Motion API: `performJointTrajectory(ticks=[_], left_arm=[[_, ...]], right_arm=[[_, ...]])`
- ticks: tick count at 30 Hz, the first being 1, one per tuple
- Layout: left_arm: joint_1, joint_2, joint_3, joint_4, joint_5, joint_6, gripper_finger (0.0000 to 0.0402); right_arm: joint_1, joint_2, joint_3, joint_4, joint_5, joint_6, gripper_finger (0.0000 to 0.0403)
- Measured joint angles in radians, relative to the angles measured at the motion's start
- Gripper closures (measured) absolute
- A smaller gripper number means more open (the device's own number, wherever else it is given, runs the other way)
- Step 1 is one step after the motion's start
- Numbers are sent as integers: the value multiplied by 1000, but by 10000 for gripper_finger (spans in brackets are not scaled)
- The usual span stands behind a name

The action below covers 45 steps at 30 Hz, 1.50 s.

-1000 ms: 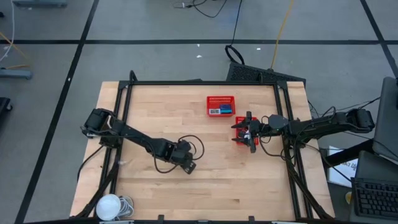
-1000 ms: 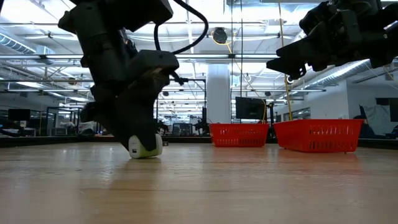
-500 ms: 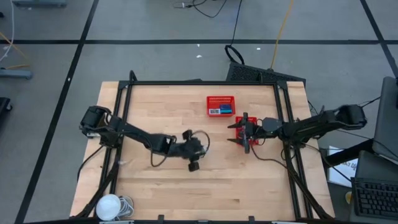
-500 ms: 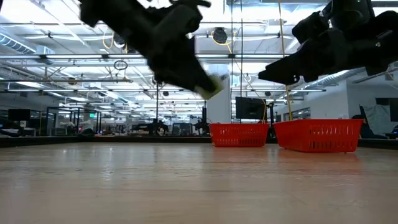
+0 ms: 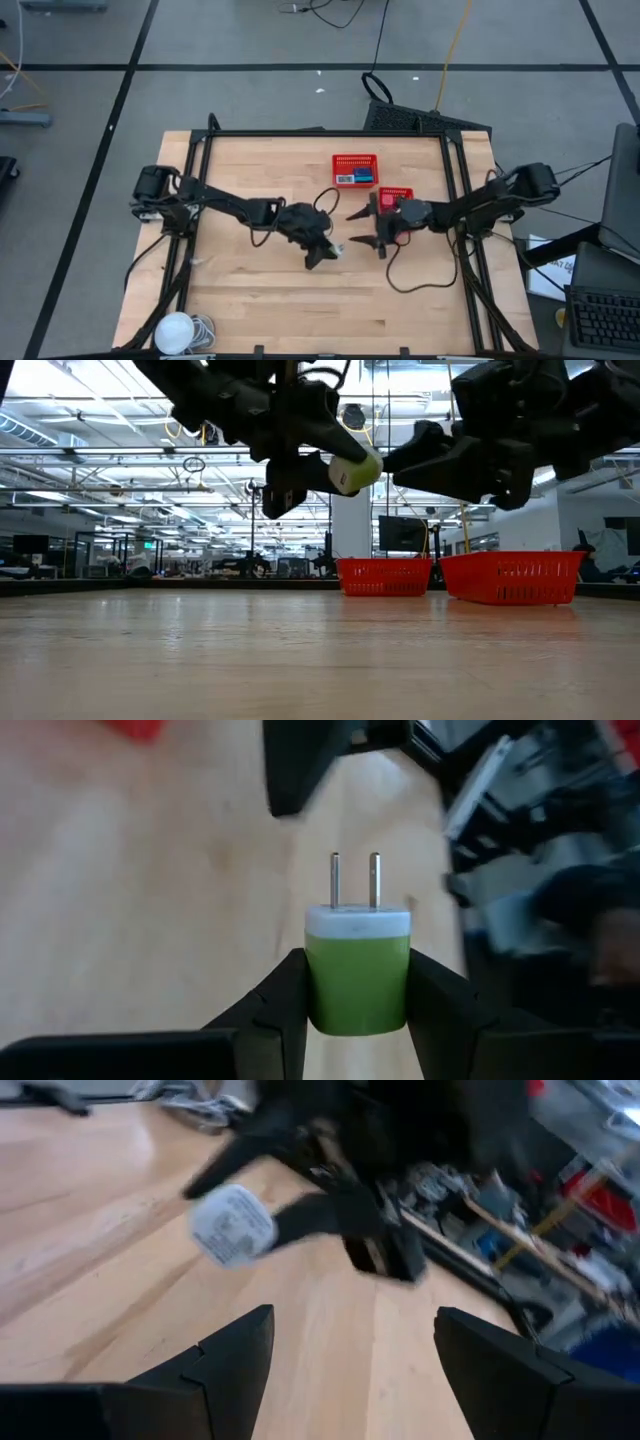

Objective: Pick & Place Office items
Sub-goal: Put the green charger adapter into the bottom red bin

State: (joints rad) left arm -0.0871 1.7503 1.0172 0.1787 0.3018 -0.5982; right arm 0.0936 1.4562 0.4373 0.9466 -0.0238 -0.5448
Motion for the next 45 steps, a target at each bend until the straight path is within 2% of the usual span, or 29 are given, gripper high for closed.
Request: performJointTrajectory(ticks=[4,9,18,22,31,36,39,41,45], left_arm=[[61,0,1,19,145,-69,272],[120,0,1,21,223,-92,272],[140,0,1,31,230,-92,272],[138,-1,1,20,258,-88,272],[138,-1,2,-11,308,-86,272],[137,-1,2,-22,288,-76,272],[145,-1,2,-9,273,-13,270],[170,-3,1,2,328,25,242],[246,-33,3,23,469,41,160]], right_arm=[[26,69,52,-1,-23,-56,140],[48,119,100,4,-41,-76,140],[48,190,165,14,-34,-153,145],[51,198,174,12,-33,-176,173],[80,190,174,12,-27,-204,274],[89,190,174,5,-21,-201,276],[89,189,174,-6,-15,-182,276],[89,188,174,-13,5,-153,276],[85,192,171,-87,2,-134,276]])
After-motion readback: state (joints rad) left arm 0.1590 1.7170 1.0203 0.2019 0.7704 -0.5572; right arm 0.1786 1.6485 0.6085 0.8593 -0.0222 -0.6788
